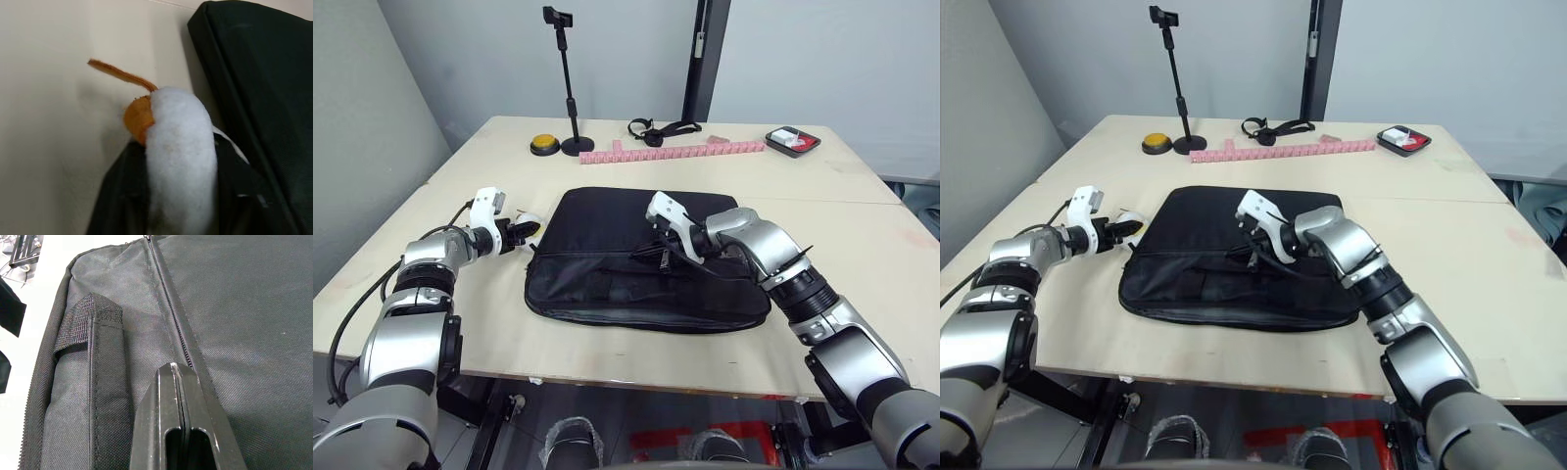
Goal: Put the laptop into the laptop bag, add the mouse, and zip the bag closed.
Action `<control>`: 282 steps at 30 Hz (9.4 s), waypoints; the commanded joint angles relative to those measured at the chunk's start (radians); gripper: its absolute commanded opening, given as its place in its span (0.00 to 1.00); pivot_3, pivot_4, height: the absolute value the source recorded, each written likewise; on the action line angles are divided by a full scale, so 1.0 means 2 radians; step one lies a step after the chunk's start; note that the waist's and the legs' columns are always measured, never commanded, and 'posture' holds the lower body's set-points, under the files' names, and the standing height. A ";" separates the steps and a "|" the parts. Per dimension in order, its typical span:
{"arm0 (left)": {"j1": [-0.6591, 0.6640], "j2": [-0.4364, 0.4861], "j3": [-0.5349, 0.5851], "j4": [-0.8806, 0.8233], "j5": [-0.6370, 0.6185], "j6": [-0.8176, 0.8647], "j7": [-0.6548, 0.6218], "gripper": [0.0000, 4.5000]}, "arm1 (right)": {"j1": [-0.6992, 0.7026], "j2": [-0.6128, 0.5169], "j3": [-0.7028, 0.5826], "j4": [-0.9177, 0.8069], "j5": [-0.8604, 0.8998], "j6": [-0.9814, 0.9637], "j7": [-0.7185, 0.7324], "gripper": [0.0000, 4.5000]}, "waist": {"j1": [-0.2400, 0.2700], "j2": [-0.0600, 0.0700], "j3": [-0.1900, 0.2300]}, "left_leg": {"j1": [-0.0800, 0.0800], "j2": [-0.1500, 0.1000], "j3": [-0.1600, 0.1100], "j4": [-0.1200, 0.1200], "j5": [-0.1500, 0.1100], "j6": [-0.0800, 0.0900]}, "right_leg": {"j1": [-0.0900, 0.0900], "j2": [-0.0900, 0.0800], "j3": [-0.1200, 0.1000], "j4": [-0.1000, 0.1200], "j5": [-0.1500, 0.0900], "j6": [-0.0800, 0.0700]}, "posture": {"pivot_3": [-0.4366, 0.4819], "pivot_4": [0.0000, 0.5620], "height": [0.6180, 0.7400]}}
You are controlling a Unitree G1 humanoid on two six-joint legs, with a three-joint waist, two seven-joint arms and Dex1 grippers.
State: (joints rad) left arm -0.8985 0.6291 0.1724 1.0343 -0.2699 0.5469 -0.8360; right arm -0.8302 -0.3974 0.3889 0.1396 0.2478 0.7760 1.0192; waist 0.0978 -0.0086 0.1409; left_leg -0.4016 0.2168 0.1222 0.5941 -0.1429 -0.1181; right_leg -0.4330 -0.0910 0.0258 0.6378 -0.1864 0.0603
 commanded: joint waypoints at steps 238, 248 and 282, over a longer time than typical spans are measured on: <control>-0.039 -0.096 -0.183 0.081 0.135 -0.438 -0.352 0.00 | 0.064 -0.079 0.060 -0.198 0.190 0.168 -0.052 0.27 | 0.011 0.002 -0.002 | 0.008 0.007 0.004 -0.007 0.001 -0.004 | 0.003 0.004 0.001 -0.004 0.000 -0.001 | 0.48 0.27 1.00; -0.037 -0.098 -0.184 0.081 0.136 -0.438 -0.352 0.00 | 0.073 -0.108 0.033 -0.238 0.198 0.169 -0.022 0.00 | 0.012 0.002 -0.002 | 0.009 0.007 0.004 -0.007 0.001 -0.004 | 0.004 0.004 0.001 -0.004 0.000 -0.001 | 0.48 0.27 1.00; -0.053 -0.118 -0.197 0.107 0.177 -0.481 -0.349 0.00 | 0.521 -0.391 -0.451 -0.386 0.261 0.194 -0.018 0.00 | 0.027 0.002 -0.002 | 0.009 0.006 0.006 -0.012 0.000 -0.003 | 0.007 0.001 0.001 -0.012 -0.001 0.000 | 0.48 0.27 1.00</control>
State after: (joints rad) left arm -1.0348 0.3929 -0.1748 1.2045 0.0089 -0.4219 -1.5311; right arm 0.1754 -1.1587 -0.4371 -0.6689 0.8156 1.1901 0.9621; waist 0.1525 -0.0038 0.1367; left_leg -0.3832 0.2280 0.1353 0.5705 -0.1423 -0.1235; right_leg -0.4189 -0.0891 0.0274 0.6133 -0.1885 0.0610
